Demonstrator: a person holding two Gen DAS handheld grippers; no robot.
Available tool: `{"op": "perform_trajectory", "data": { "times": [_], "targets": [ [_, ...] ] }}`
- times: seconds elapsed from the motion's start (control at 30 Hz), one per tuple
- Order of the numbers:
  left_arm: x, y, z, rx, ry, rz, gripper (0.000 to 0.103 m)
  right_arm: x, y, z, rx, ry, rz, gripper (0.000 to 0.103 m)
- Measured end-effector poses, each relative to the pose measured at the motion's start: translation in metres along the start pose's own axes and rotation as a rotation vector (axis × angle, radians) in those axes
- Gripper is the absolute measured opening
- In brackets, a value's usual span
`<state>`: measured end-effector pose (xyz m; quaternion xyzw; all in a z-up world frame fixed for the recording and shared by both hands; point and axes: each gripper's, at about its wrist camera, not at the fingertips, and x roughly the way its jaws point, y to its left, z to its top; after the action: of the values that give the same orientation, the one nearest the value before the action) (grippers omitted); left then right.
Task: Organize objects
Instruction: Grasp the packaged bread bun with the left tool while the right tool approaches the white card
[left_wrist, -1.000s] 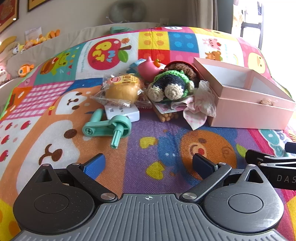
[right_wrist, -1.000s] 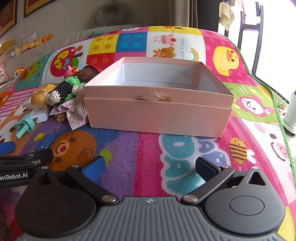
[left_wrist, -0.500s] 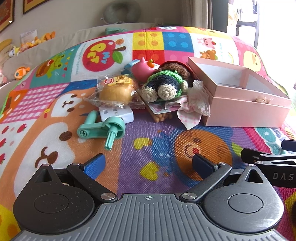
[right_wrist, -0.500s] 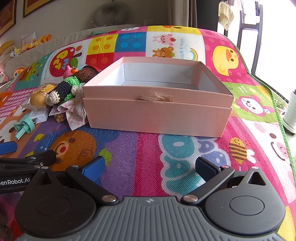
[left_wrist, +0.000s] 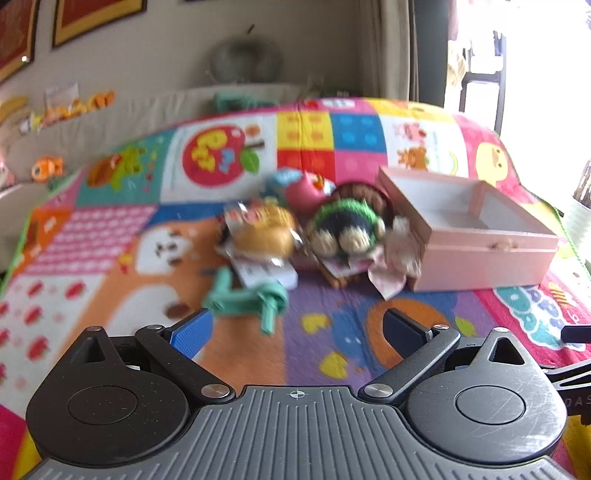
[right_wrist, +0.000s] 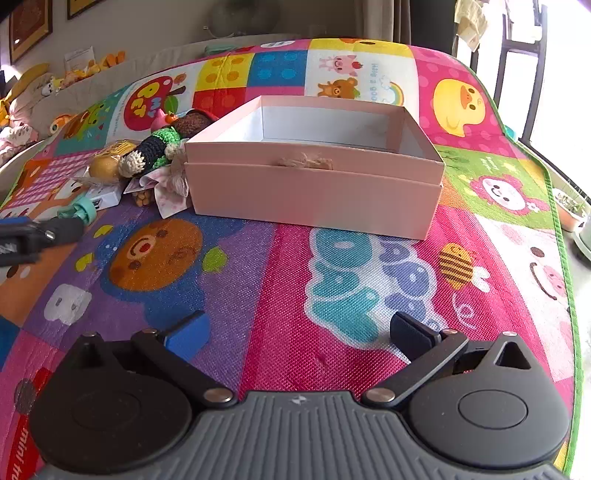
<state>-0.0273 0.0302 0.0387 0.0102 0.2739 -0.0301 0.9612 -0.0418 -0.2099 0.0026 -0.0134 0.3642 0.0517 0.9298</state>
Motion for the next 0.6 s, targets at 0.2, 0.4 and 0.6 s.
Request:
{"op": "perform_trajectory", "data": {
  "times": [0.2,0.4,0.6],
  "targets": [
    [0.009,0.034,0.033,-0.079,0.006,-0.040,0.101,0.000,0.000,0.001,0.001,0.001,-0.002,0.103],
    [0.080,0.049,0.076,-0.183,0.079,-0.059,0.101,0.002,0.001,0.001,0.010,0.012,-0.009,0.103],
    [0.148,0.050,0.074,-0.128,0.208,-0.042,0.090,-0.001,0.001,0.001,0.016,0.031,-0.005,0.103]
  ]
}}
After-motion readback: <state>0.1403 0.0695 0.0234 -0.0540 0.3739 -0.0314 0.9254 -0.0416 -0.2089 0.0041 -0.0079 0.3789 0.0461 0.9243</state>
